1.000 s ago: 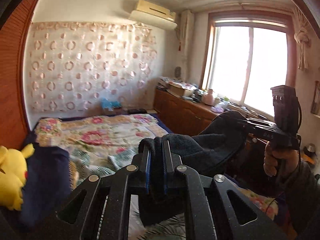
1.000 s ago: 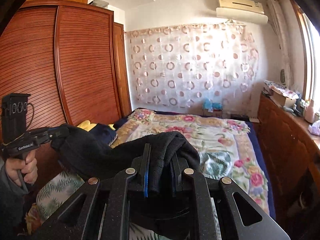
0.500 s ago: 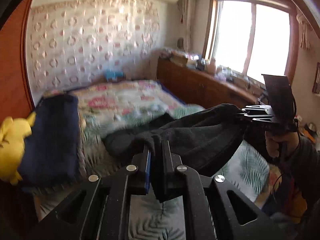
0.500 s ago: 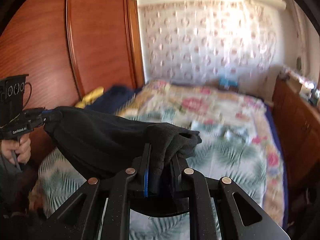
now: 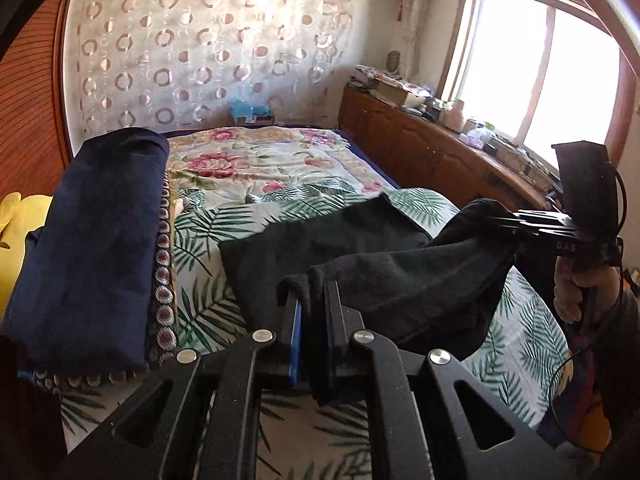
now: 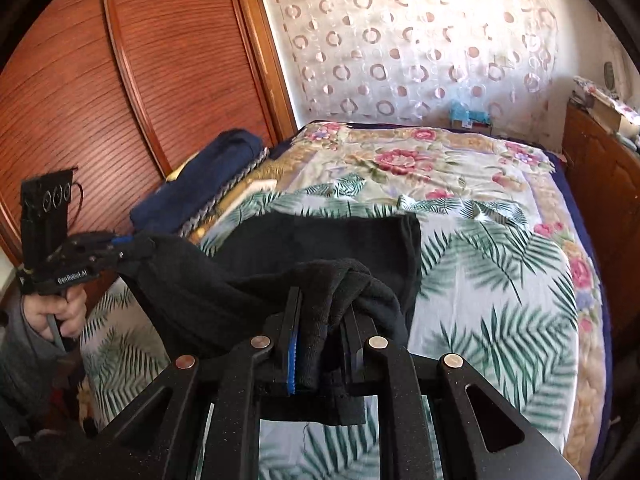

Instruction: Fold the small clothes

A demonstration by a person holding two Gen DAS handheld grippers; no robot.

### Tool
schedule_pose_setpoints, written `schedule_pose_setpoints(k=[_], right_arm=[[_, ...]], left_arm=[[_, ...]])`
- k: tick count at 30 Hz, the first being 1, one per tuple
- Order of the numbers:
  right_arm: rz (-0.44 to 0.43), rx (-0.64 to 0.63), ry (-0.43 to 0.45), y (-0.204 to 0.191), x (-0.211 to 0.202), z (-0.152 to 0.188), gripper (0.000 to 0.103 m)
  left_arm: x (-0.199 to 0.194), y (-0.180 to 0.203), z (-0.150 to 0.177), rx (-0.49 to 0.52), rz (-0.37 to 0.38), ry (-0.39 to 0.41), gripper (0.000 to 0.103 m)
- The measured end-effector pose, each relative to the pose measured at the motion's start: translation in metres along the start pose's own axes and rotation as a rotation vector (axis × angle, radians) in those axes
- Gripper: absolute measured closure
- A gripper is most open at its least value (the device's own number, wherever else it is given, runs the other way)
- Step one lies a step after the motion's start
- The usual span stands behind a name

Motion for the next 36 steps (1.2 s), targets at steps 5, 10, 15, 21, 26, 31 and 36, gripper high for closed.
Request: schedule_pose_setpoints(k=[5,10,15,21,26,31,36], right_arm=[[-0.005,0.026,-0.021,0.017,0.045,-0.023,0.087],[0.006,0.013,-0.049,0.028,0.077,-0.031,0.08],[0.054,0.003,-0.041,0.042,0.079,-0.045,0.063],[0.066,-0.055,-0.011,0.043,0.054,-0.034,0.062],[0.087,-0.109,-0.052,0.035,0.044,0.001,0.061],[0.065,-0.166,-0.076,0.01,0.045,0.022,0.061],[0.062,-0.252,-0.092,-0.01,0.054,0.029,0.059]], left_arm=[[0.022,-0.022,-0.015,-0.035,-0.029,-0.022,0.093],[0.046,-0.04,-0.022,-0.073,-0.034,-0.058,0.093],[0.066,-0.051,-0.023,-0.086,-0.053,-0.106,0.092],[0.068,-0.052,-0.023,-0.079,-0.049,-0.117,0.091],[0.046,-0.05,-0.022,-0.041,-0.071,-0.065,0.062],[0.03,-0.055,-0.009,-0.046,-0.076,-0.063,0.037],[0.027,-0.058,0.013,-0.063,-0.063,-0.101,0.022]])
Point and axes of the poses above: each gripper's, at about its wrist camera, not at the fingertips, and x roughly the way its jaws point, y to its right, z to its underside, the point moved 10 cm from there along x, roughly the way its jaws point, and after that the axes turned 7 degrees about z, right-handed, at the moved point
